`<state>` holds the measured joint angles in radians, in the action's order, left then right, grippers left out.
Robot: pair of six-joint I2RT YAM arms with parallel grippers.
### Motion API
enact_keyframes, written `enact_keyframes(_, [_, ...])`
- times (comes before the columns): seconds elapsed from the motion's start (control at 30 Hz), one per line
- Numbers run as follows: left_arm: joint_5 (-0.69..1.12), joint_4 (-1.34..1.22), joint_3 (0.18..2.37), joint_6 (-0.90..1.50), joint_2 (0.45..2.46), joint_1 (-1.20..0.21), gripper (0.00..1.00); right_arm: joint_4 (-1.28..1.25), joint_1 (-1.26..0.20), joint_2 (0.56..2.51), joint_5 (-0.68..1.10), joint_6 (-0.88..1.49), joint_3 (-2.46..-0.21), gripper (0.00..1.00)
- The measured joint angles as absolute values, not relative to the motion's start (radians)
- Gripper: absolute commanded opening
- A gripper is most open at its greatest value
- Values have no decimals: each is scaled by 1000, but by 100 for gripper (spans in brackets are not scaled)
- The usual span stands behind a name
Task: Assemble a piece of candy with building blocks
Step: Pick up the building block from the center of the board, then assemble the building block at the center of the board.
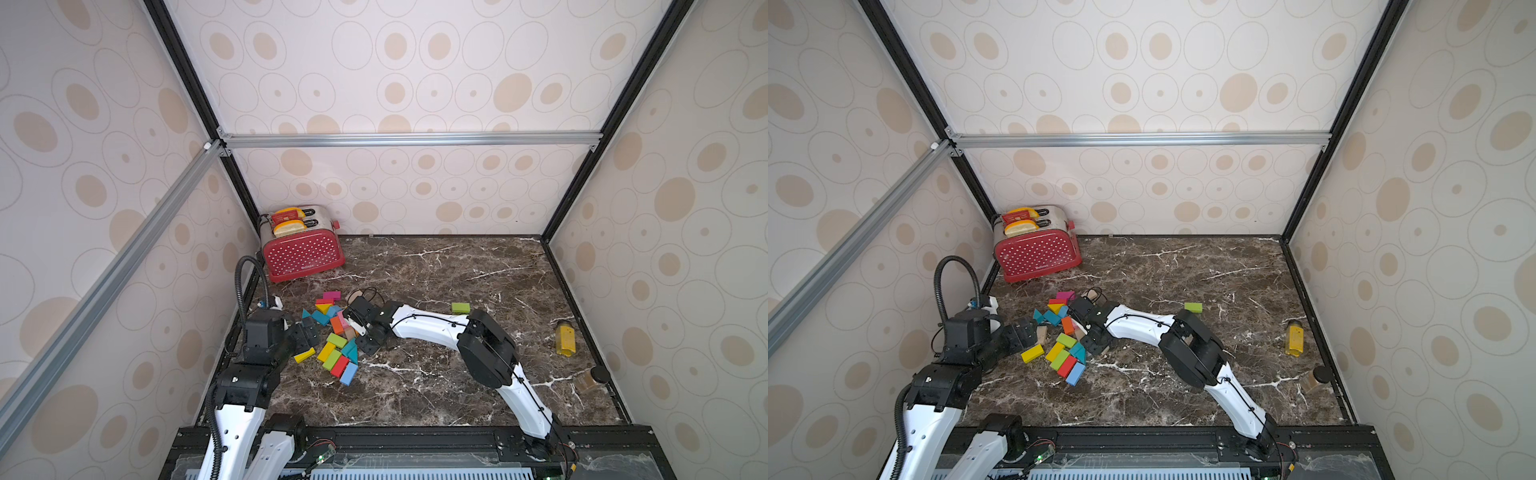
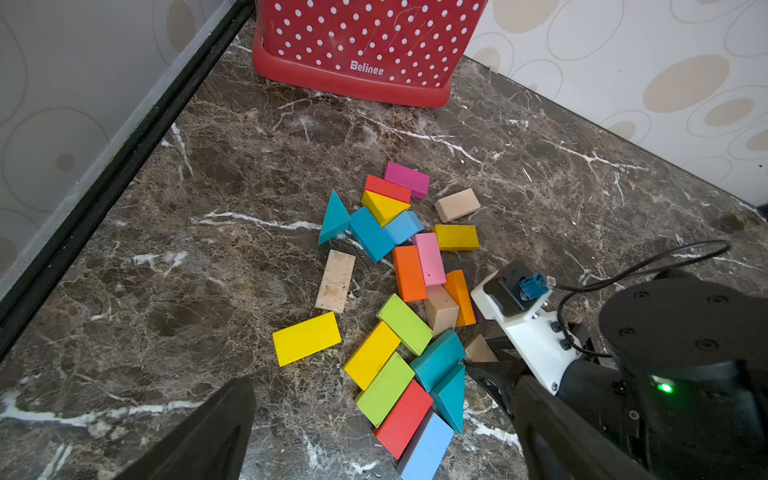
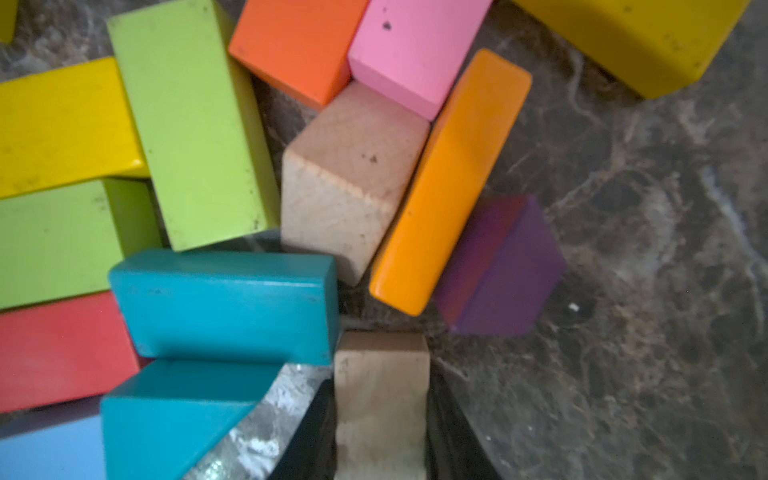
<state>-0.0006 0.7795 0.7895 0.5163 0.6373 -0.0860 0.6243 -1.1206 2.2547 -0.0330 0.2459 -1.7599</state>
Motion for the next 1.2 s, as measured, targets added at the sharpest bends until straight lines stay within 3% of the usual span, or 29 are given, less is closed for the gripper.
enact_keyframes(0.27, [3,780,789,516,632,-86,98,599,-1052,2082,-1,-22,-1525,24])
enact_keyframes(0.57, [18,777,788,516,625,-86,98,568,-731,1876,161,-322,-1360,24])
enact_keyframes(0.73, [22,773,788,516,625,-86,98,567,-599,1875,206,-455,-1356,26])
enact_keyframes(0.87, [26,772,787,516,625,-86,98,604,-573,1899,234,-554,-1386,25])
enact_keyframes(0.93, [28,772,787,516,626,-86,98,627,-567,1924,239,-609,-1418,20])
enact_keyframes(1.2, [36,772,782,516,630,-86,98,694,-549,2012,202,-780,-1502,26])
